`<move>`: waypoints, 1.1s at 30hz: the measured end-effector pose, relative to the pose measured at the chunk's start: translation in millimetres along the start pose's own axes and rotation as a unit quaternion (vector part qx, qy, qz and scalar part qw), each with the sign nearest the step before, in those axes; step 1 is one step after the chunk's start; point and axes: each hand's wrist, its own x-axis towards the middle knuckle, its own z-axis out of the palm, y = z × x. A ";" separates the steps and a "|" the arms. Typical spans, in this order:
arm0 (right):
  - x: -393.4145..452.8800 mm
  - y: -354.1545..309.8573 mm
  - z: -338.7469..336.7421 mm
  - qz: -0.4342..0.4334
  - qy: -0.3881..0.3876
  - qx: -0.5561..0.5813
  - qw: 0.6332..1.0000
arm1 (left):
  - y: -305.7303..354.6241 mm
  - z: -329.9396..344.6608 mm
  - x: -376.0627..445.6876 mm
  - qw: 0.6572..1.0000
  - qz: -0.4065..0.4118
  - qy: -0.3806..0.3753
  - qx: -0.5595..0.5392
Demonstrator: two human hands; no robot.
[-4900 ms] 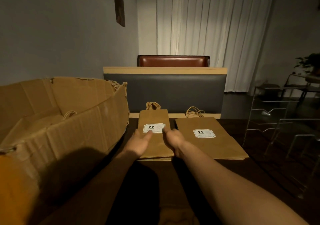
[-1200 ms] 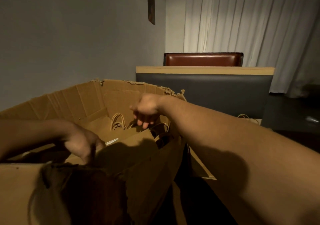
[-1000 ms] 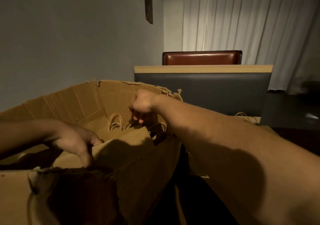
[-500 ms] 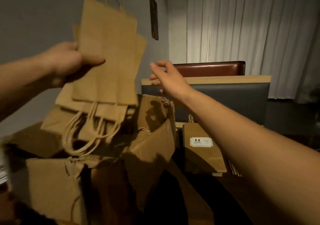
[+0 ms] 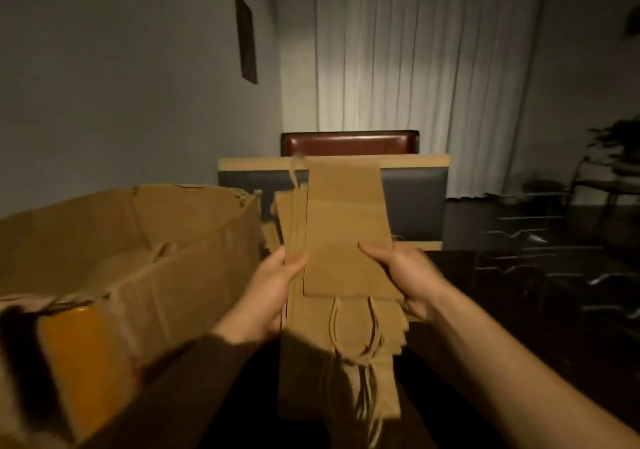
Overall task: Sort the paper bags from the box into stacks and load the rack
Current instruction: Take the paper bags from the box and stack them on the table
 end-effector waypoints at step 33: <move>23.3 111.6 -103.6 -0.084 0.150 -0.253 0.952 | -118.8 27.2 31.2 0.992 -0.116 0.048 0.019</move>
